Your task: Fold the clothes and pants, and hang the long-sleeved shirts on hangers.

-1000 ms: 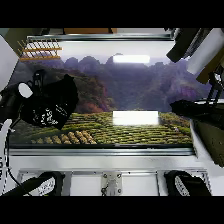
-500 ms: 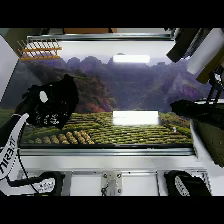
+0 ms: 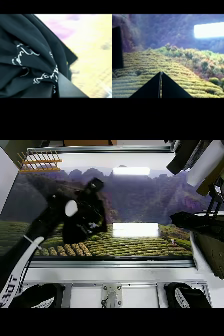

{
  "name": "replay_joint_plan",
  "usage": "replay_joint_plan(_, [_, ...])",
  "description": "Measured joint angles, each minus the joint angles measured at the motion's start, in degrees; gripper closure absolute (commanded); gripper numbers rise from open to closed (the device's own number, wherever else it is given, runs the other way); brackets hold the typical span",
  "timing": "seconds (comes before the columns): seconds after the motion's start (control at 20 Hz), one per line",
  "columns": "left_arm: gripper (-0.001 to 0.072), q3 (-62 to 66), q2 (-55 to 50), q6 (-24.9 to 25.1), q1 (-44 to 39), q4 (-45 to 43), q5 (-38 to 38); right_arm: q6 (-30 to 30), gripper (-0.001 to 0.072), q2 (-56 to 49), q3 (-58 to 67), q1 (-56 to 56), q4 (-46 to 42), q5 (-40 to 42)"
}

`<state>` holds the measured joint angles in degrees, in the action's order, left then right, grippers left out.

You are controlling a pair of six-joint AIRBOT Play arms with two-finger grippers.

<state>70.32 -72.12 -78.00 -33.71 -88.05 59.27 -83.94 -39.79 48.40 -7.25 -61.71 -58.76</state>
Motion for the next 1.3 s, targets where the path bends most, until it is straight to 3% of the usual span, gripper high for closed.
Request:
replay_joint_plan(0.05, [0.0638, -1.09, 1.03, 0.37, -3.65, -0.02, 0.07, 0.02, 0.0694, 0.00, 0.00, 0.00, 0.00, 0.00])
replay_joint_plan(0.1, [0.0302, -2.14, 1.84, 0.50, -6.54, -0.07, 0.15, 0.02, 0.0695, 0.00, 0.00, 0.00, 0.02, 0.00])
replay_joint_plan(0.15, [0.0127, -2.89, 2.45, -0.17, -8.41, -0.09, 0.17, 0.00, 0.0694, 0.00, 0.00, 0.00, 0.02, 0.00])
replay_joint_plan(0.35, [0.0137, -4.33, 4.87, -8.59, -6.14, -0.52, 0.79, 0.00, 0.0694, 0.00, 0.00, 0.00, 0.57, 0.02])
replay_joint_plan(0.55, [0.0137, -9.01, 7.06, -20.68, 7.72, -0.46, -0.11, 0.00, 0.0694, -0.04, 0.00, 0.00, 3.06, 0.02])
replay_joint_plan(0.7, [0.0137, -16.39, 6.71, -25.97, 20.33, 4.07, -1.07, 0.00, 0.0698, -0.44, 0.00, 0.00, 4.09, 0.04])
replay_joint_plan(0.9, [0.0137, -25.14, 2.47, -24.20, 31.71, 16.35, -3.15, 0.00, 0.0698, -1.73, 0.00, 0.09, 4.79, 0.02])
replay_joint_plan(1.1, [0.0139, -28.46, -3.58, -19.87, 33.77, 25.35, -5.01, 0.00, 0.0699, -3.43, 0.00, 1.11, 5.20, 0.00])
replay_joint_plan(1.15, [0.0258, -28.68, -4.59, -19.45, 33.24, 26.69, -5.27, 0.02, 0.0699, -3.98, 0.00, 1.57, 5.22, 0.00])
replay_joint_plan(1.2, [0.0578, -28.89, -5.40, -19.02, 32.48, 27.56, -5.92, 0.04, 0.0699, -4.74, 0.00, 2.12, 5.25, -0.02])
replay_joint_plan(1.25, [0.0702, -29.14, -6.08, -18.71, 31.78, 28.39, -6.51, 0.24, 0.0699, -5.66, 0.02, 2.71, 5.33, 0.02])
replay_joint_plan(1.3, [0.0702, -29.31, -6.34, -18.40, 31.23, 28.41, -7.23, 0.74, 0.0699, -7.04, 0.20, 3.45, 5.35, 0.00])
